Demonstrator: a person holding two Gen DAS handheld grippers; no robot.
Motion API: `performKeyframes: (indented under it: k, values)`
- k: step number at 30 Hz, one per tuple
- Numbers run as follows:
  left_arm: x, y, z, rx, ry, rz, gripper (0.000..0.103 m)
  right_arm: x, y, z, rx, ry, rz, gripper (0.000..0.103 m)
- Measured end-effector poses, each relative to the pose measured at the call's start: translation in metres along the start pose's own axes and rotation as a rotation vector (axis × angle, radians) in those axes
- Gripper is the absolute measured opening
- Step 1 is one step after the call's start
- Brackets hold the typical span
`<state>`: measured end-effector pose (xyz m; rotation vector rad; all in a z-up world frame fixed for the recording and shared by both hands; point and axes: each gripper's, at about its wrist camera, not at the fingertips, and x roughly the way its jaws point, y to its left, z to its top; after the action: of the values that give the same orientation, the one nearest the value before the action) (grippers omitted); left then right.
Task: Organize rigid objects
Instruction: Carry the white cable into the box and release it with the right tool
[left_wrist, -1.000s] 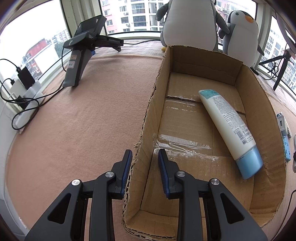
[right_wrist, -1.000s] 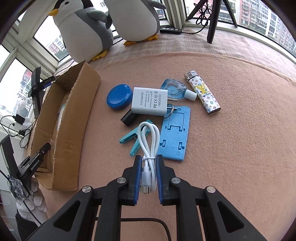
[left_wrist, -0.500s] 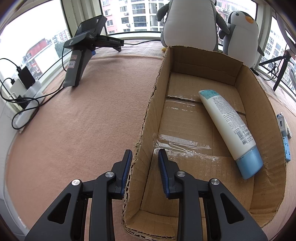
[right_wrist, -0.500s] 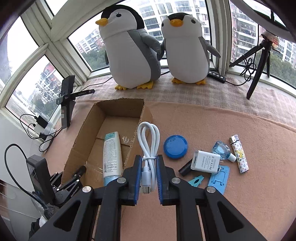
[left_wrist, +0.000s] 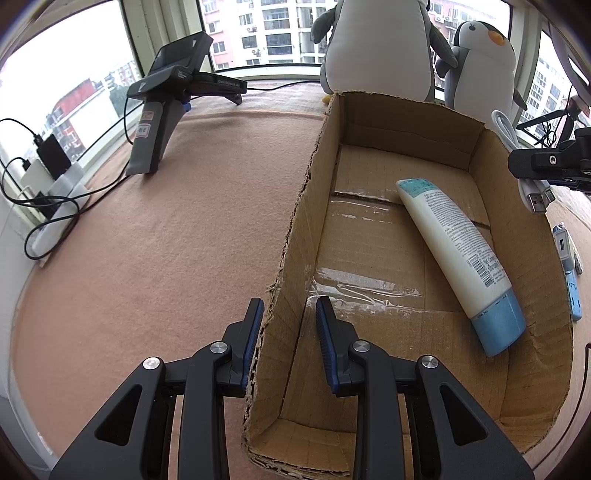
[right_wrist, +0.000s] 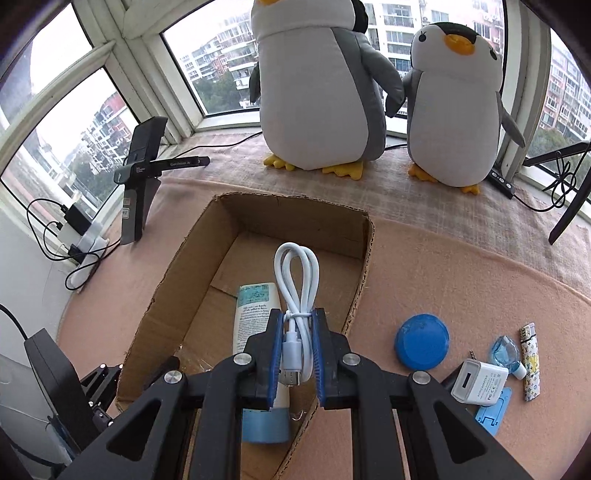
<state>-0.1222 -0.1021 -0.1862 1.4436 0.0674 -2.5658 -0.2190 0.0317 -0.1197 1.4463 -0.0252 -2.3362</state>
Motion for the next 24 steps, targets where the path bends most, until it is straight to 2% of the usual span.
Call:
performKeyframes:
  k: [8,10,11,12,13,24]
  values:
    - [0.0,0.0,0.0,0.001,0.0,0.001,0.027,0.008,0.003,0.0,-0.022,-0.002,0.008,0.015]
    - [0.0,0.0,0.0,0.001,-0.001,0.001,0.027,0.007,0.006,0.0,-0.033,-0.004,0.014,0.03]
    - [0.0,0.0,0.0,0.002,0.0,0.002,0.027,0.004,0.007,0.0,-0.039,-0.018,0.009,0.054]
    - [0.0,0.0,0.001,0.002,-0.001,0.002,0.027,0.002,0.009,0.0,-0.047,-0.034,0.0,0.071]
    - [0.0,0.0,0.001,0.002,-0.002,0.003,0.027,-0.001,0.011,0.0,-0.056,-0.046,-0.007,0.074]
    - [0.0,0.0,0.002,0.009,-0.006,0.01,0.027,-0.011,0.01,-0.004,-0.062,-0.046,-0.001,0.074]
